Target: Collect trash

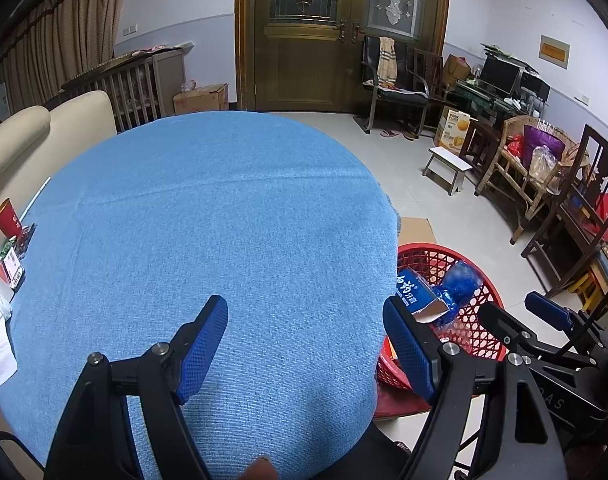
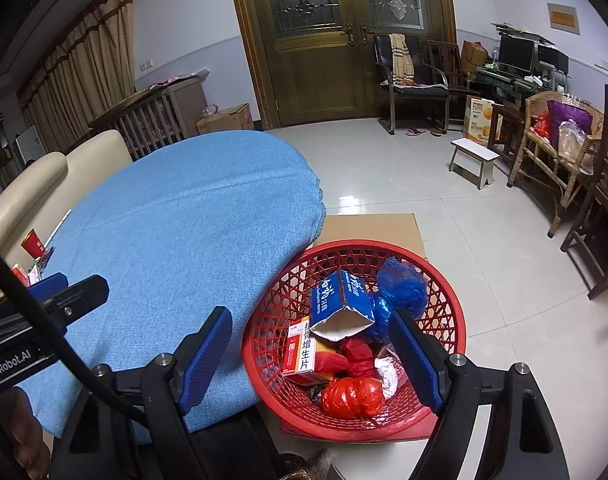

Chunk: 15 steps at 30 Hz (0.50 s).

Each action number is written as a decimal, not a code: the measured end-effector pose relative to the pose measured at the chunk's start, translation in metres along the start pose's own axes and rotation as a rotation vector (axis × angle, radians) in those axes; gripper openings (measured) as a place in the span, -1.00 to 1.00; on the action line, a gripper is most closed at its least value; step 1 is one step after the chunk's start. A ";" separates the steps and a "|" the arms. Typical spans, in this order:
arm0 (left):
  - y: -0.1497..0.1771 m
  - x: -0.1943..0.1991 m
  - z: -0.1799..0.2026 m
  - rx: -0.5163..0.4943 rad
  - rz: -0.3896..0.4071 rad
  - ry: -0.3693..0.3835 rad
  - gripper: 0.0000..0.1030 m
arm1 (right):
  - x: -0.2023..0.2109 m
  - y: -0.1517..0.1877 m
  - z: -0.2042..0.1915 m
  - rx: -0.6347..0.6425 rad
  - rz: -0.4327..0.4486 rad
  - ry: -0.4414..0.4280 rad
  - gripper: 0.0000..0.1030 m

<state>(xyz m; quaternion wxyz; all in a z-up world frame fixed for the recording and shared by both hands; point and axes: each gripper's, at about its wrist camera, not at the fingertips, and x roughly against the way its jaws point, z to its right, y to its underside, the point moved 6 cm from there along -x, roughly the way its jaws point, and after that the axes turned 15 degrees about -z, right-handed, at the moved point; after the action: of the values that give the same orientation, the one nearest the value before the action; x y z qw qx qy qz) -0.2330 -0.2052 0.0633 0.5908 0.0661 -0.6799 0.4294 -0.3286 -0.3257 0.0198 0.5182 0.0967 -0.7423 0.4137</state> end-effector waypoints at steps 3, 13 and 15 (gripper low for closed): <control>0.000 0.000 0.001 -0.002 0.000 -0.002 0.56 | 0.000 0.000 0.000 0.000 0.000 0.000 0.62; 0.000 0.000 0.002 -0.013 0.001 0.000 0.56 | 0.000 0.000 0.000 0.001 -0.002 0.000 0.61; 0.000 0.001 0.003 -0.019 0.004 0.007 0.56 | 0.000 0.000 0.000 0.001 -0.003 0.000 0.61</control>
<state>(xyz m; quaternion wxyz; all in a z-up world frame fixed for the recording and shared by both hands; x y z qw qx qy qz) -0.2360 -0.2069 0.0640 0.5929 0.0578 -0.6819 0.4244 -0.3284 -0.3258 0.0195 0.5186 0.0983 -0.7420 0.4132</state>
